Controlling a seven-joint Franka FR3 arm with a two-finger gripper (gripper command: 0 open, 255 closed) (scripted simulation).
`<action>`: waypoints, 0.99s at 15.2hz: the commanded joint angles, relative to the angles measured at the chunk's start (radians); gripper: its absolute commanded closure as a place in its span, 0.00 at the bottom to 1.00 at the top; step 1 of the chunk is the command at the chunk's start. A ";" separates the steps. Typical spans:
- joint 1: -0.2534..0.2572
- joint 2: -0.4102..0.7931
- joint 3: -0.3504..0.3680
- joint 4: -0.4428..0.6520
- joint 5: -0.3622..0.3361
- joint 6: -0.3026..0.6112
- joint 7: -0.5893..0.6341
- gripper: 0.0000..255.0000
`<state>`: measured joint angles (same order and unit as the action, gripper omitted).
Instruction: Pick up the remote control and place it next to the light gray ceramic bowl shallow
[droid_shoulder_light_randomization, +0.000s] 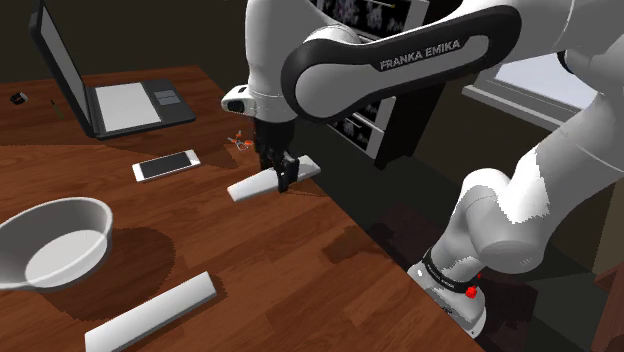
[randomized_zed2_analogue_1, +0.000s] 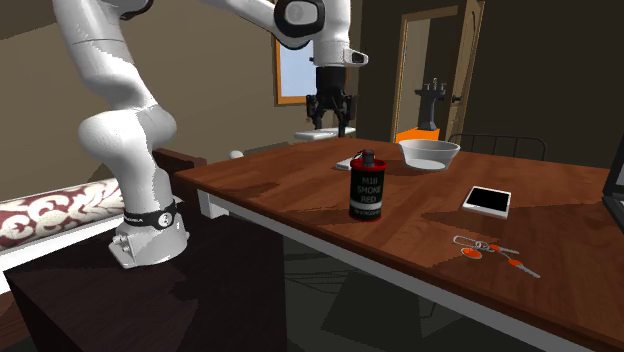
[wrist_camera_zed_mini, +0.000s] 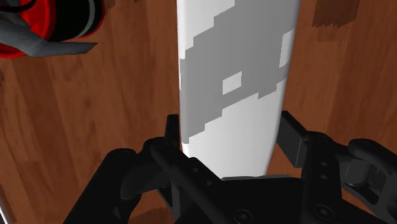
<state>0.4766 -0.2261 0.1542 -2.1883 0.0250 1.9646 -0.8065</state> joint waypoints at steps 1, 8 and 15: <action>-0.004 0.089 0.004 0.092 -0.014 -0.003 0.008 1.00; 0.003 0.375 0.012 0.437 -0.063 -0.066 0.039 1.00; 0.038 0.706 0.007 0.913 -0.112 -0.215 0.056 1.00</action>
<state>0.5067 0.4223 0.1624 -1.3641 -0.0788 1.7808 -0.7531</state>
